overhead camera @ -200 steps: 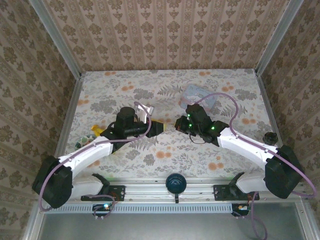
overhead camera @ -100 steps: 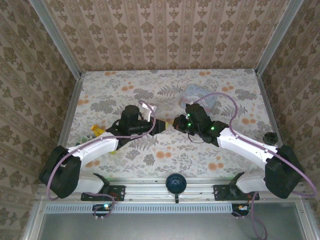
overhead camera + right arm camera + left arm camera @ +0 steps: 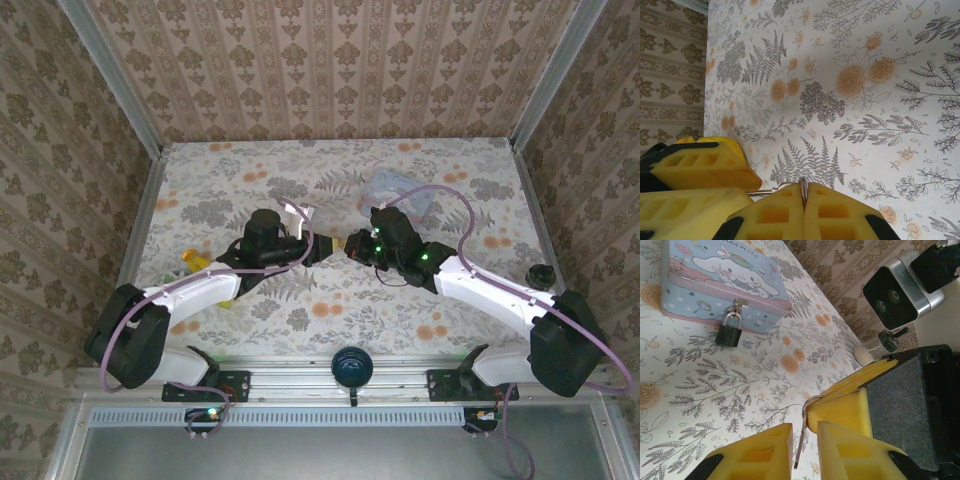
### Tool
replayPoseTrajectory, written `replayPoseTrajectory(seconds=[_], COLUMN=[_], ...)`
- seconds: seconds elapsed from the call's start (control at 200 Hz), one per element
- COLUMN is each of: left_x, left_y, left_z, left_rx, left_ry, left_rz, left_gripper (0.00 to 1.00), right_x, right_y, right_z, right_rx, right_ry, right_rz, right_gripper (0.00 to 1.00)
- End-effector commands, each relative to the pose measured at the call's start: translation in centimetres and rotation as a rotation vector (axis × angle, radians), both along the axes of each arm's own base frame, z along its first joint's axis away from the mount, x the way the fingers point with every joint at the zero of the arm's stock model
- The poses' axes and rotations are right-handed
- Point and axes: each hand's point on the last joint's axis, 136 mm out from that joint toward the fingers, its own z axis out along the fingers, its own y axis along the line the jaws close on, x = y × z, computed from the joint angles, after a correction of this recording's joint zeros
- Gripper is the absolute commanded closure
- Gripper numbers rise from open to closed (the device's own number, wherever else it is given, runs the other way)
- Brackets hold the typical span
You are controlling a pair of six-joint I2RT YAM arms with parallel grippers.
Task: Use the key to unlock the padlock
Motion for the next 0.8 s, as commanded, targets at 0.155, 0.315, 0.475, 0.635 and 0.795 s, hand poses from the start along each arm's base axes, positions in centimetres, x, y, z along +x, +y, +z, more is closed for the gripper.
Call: replayPoseTrajectory(seconds=[0.155,0.315,0.475,0.635,0.795], left_x=[0.2,0.2,0.2,0.3,0.4], left_y=[-0.1,-0.1,-0.2,-0.2,-0.2], left_z=[-0.1,-0.5,-0.7,-0.5,-0.3], left_rx=[-0.009,-0.001,0.002,0.001,0.002], left_ry=[0.0,0.006,0.011,0.003,-0.009], left_rz=[0.005,0.004,0.0,0.003,0.001], left_gripper=[0.74,0.75,0.79,0.86,1.0], right_x=[-0.1,-0.1,-0.1,-0.1,-0.1], right_y=[0.5,0.5,0.5,0.6,0.7], right_z=[1.8,2.1,2.0,1.9,1.8], right_rx=[0.046,0.052,0.053,0.053,0.052], right_ry=[-0.03,-0.036,-0.033,-0.029,-0.026], right_rz=[0.002,0.002,0.002,0.005,0.006], right_gripper=[1.0,1.0,1.0,1.0,1.0])
